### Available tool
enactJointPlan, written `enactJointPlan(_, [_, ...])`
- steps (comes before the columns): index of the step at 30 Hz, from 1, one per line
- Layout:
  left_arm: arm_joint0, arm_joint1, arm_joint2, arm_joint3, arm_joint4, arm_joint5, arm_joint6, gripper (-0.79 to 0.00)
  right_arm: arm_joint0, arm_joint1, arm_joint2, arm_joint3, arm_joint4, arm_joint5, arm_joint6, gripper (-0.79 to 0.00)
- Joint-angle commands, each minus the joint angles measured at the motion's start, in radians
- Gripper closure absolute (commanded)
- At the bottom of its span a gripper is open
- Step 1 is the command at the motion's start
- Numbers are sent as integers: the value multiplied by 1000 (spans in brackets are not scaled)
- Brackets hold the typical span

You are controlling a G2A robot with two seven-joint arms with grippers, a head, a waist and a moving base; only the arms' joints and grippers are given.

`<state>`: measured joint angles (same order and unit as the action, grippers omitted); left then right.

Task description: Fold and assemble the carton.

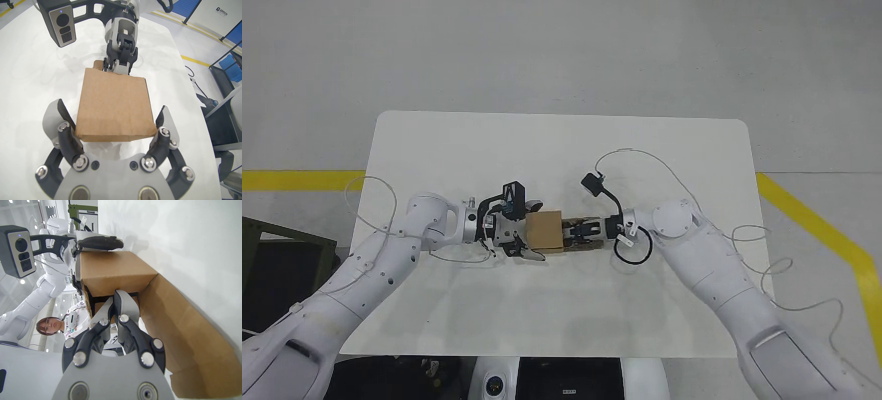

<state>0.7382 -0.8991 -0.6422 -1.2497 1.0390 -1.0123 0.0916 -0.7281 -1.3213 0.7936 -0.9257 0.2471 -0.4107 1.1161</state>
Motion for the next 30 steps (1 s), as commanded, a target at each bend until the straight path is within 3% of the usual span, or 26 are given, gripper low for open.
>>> enactJointPlan(1, [1, 0, 1, -1, 1, 0, 0, -785, 1, -3, -4, 1, 3, -3, -2, 0])
enactJointPlan(9, [1, 2, 2, -1, -1, 0, 1, -785, 5, 3, 18, 11, 0, -6, 8, 0])
enactJointPlan(19, [0, 4, -3, 1, 5, 0, 6, -785, -70, 74, 165, -132, -51, 75, 46, 0])
enactJointPlan(23, [4, 5, -6, -1, 6, 0, 6, -785, -106, 109, 239, -224, -113, 138, 70, -126])
enactJointPlan(27, [7, 6, -8, -5, 6, 0, 6, -785, -140, 139, 300, -295, -182, 203, 100, -314])
enactJointPlan(30, [8, 7, -10, -5, 5, 0, 5, -785, -167, 154, 329, -327, -211, 234, 112, -357])
